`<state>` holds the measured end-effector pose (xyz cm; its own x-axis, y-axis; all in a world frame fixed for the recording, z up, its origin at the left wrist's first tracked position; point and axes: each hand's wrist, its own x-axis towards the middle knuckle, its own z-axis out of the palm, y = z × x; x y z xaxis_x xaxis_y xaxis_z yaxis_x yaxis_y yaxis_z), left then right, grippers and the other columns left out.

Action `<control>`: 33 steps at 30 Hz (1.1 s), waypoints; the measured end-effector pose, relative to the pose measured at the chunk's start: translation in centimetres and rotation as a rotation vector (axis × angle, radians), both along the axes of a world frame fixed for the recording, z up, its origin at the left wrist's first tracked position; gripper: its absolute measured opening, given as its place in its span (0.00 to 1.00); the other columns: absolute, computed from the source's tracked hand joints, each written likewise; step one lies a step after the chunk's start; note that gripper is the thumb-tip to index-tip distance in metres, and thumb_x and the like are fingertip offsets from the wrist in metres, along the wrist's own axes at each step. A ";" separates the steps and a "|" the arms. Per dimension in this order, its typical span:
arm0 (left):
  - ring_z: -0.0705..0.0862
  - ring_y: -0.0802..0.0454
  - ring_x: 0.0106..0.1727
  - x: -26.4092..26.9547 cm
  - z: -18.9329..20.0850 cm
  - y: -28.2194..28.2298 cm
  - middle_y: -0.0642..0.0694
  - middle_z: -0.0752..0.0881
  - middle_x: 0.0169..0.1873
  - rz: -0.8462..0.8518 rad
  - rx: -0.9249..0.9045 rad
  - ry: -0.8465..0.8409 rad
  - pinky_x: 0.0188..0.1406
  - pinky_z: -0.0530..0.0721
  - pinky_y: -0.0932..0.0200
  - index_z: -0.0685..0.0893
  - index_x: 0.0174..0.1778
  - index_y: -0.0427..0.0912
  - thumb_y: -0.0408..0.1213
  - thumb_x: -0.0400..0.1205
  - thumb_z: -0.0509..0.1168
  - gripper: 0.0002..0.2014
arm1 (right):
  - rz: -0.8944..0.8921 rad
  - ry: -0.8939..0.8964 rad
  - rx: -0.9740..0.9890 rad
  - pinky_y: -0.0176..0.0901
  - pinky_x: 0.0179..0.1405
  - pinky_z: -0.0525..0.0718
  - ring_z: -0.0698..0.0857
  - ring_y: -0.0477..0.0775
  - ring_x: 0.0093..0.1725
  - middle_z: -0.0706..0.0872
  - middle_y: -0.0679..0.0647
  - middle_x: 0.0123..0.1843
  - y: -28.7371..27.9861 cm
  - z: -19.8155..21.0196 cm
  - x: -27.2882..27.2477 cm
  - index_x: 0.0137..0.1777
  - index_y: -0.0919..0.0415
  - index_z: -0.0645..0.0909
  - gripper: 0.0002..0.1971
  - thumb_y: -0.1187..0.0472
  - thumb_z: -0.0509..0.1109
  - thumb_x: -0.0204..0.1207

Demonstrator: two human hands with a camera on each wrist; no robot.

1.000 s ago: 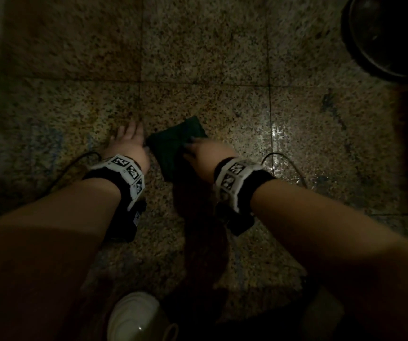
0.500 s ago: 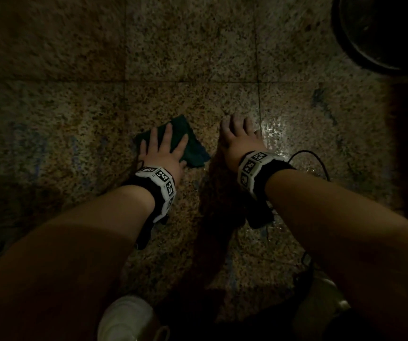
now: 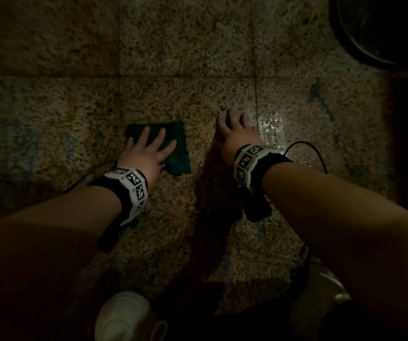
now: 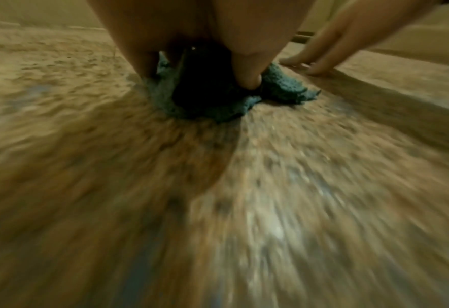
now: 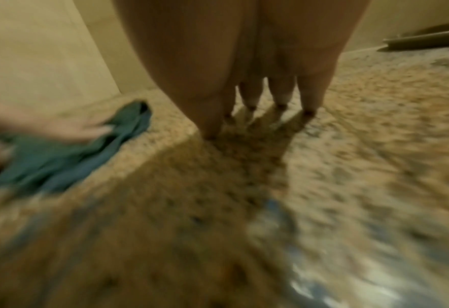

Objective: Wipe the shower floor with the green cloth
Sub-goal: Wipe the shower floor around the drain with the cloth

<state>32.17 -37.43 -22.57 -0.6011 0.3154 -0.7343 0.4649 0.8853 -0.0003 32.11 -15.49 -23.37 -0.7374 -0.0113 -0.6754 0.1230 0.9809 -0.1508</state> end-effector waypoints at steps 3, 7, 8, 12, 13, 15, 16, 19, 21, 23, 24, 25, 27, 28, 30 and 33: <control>0.34 0.39 0.82 1.1 -0.1 -0.9 0.49 0.33 0.82 -0.006 0.002 -0.011 0.80 0.43 0.40 0.37 0.82 0.57 0.44 0.89 0.45 0.29 | -0.026 -0.007 -0.002 0.64 0.80 0.50 0.37 0.65 0.83 0.35 0.51 0.85 -0.5 0.0 -0.4 0.84 0.46 0.43 0.33 0.62 0.57 0.85; 0.33 0.41 0.82 0.8 -0.2 -1.1 0.51 0.31 0.81 -0.028 -0.010 -0.014 0.81 0.42 0.42 0.35 0.81 0.61 0.43 0.90 0.44 0.29 | -0.037 -0.058 -0.012 0.68 0.77 0.57 0.36 0.65 0.83 0.32 0.46 0.84 -1.2 -0.2 0.3 0.83 0.39 0.41 0.35 0.63 0.56 0.85; 0.32 0.41 0.82 0.7 -0.3 -1.2 0.52 0.30 0.81 -0.038 -0.011 -0.009 0.81 0.42 0.42 0.35 0.81 0.61 0.42 0.90 0.45 0.29 | -0.022 -0.052 -0.015 0.66 0.78 0.56 0.35 0.64 0.83 0.32 0.46 0.84 -1.3 -0.2 0.6 0.83 0.40 0.41 0.35 0.63 0.56 0.85; 0.33 0.43 0.82 -1.2 -0.4 -0.7 0.52 0.32 0.81 -0.010 0.011 -0.007 0.80 0.42 0.43 0.37 0.81 0.62 0.38 0.89 0.48 0.31 | 0.000 0.000 -0.014 0.59 0.80 0.51 0.35 0.63 0.83 0.32 0.48 0.84 -1.7 -0.1 1.7 0.84 0.43 0.40 0.34 0.60 0.55 0.86; 0.34 0.42 0.82 -2.0 -0.4 -0.3 0.52 0.32 0.81 0.019 0.018 0.004 0.80 0.43 0.42 0.38 0.81 0.62 0.36 0.88 0.50 0.33 | -0.001 0.000 -0.008 0.58 0.80 0.51 0.35 0.63 0.83 0.31 0.47 0.84 -1.7 -0.2 1.8 0.83 0.42 0.39 0.34 0.60 0.55 0.86; 0.36 0.41 0.82 -3.6 -0.2 0.7 0.51 0.34 0.82 0.094 0.036 0.013 0.79 0.44 0.39 0.39 0.82 0.61 0.34 0.88 0.51 0.34 | -0.002 -0.016 -0.004 0.59 0.80 0.51 0.34 0.62 0.83 0.31 0.47 0.84 -1.6 -0.1 1.8 0.83 0.42 0.39 0.34 0.59 0.55 0.86; 0.36 0.40 0.82 -4.2 -0.1 1.0 0.51 0.34 0.82 0.125 0.044 0.013 0.79 0.45 0.38 0.40 0.82 0.61 0.34 0.87 0.52 0.34 | -0.001 -0.023 -0.005 0.58 0.80 0.50 0.34 0.62 0.83 0.31 0.47 0.84 -1.6 0.1 1.8 0.83 0.42 0.38 0.34 0.58 0.55 0.86; 0.37 0.40 0.82 -4.4 0.0 1.1 0.50 0.36 0.83 0.136 0.054 0.022 0.79 0.45 0.38 0.42 0.82 0.60 0.34 0.88 0.51 0.32 | 0.009 -0.059 0.001 0.58 0.81 0.49 0.34 0.63 0.83 0.31 0.48 0.84 -1.8 0.6 1.5 0.83 0.43 0.38 0.35 0.58 0.57 0.85; 0.37 0.40 0.82 -3.9 -0.2 0.7 0.49 0.37 0.83 0.111 0.047 0.040 0.79 0.46 0.38 0.43 0.83 0.59 0.34 0.87 0.53 0.33 | 0.010 -0.085 0.012 0.59 0.80 0.52 0.36 0.63 0.83 0.33 0.49 0.84 -2.0 1.1 0.9 0.84 0.44 0.40 0.35 0.60 0.58 0.85; 0.38 0.40 0.82 -2.9 -0.4 -0.1 0.49 0.37 0.83 0.082 0.039 0.051 0.79 0.47 0.38 0.42 0.83 0.59 0.35 0.87 0.54 0.34 | 0.012 -0.068 0.026 0.60 0.79 0.57 0.39 0.63 0.83 0.37 0.50 0.85 -2.2 1.5 0.4 0.84 0.47 0.43 0.34 0.59 0.57 0.85; 0.38 0.40 0.82 -2.1 -0.5 -0.8 0.49 0.37 0.83 0.069 0.040 0.058 0.79 0.47 0.39 0.41 0.83 0.59 0.36 0.87 0.54 0.34 | 0.022 -0.033 0.028 0.60 0.78 0.58 0.41 0.62 0.84 0.39 0.52 0.86 -2.4 1.7 0.0 0.84 0.48 0.44 0.33 0.59 0.57 0.85; 0.37 0.40 0.82 -1.1 -0.4 -1.5 0.50 0.37 0.83 0.054 0.048 0.064 0.79 0.47 0.40 0.41 0.82 0.59 0.36 0.87 0.53 0.33 | 0.037 0.014 0.028 0.60 0.79 0.57 0.42 0.61 0.84 0.39 0.53 0.86 -2.7 1.8 -0.4 0.85 0.49 0.45 0.32 0.58 0.56 0.85; 0.37 0.41 0.82 0.8 -0.5 -3.1 0.51 0.36 0.82 0.025 0.071 0.071 0.80 0.45 0.41 0.41 0.82 0.59 0.35 0.87 0.51 0.33 | 0.065 0.087 0.025 0.59 0.81 0.52 0.39 0.59 0.84 0.36 0.52 0.85 -3.4 1.9 -1.1 0.84 0.49 0.43 0.33 0.59 0.56 0.85; 0.36 0.42 0.82 1.6 -0.5 -3.8 0.51 0.36 0.82 0.019 0.072 0.070 0.80 0.44 0.41 0.40 0.82 0.60 0.33 0.87 0.51 0.33 | 0.080 0.095 0.022 0.60 0.80 0.50 0.37 0.58 0.84 0.34 0.52 0.85 -3.9 1.9 -1.4 0.84 0.48 0.41 0.33 0.58 0.56 0.85; 0.34 0.43 0.82 2.6 -0.9 -4.7 0.52 0.35 0.82 0.027 0.078 0.063 0.80 0.41 0.43 0.40 0.82 0.60 0.32 0.87 0.50 0.34 | 0.111 0.065 0.005 0.61 0.80 0.47 0.36 0.59 0.83 0.33 0.51 0.85 -5.2 1.6 -1.6 0.84 0.47 0.40 0.33 0.54 0.55 0.86; 0.32 0.44 0.82 1.9 -1.2 -5.4 0.54 0.32 0.81 -0.016 0.079 0.047 0.80 0.40 0.45 0.38 0.81 0.63 0.31 0.87 0.52 0.36 | 0.129 -0.002 0.001 0.61 0.81 0.43 0.34 0.60 0.83 0.32 0.52 0.84 -6.5 0.4 -1.0 0.84 0.47 0.38 0.33 0.51 0.54 0.86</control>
<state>34.08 -42.82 -23.74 -0.6284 0.3815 -0.6779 0.4805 0.8757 0.0473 31.09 -21.97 -22.97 -0.7284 -0.1058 -0.6769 -0.0043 0.9887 -0.1500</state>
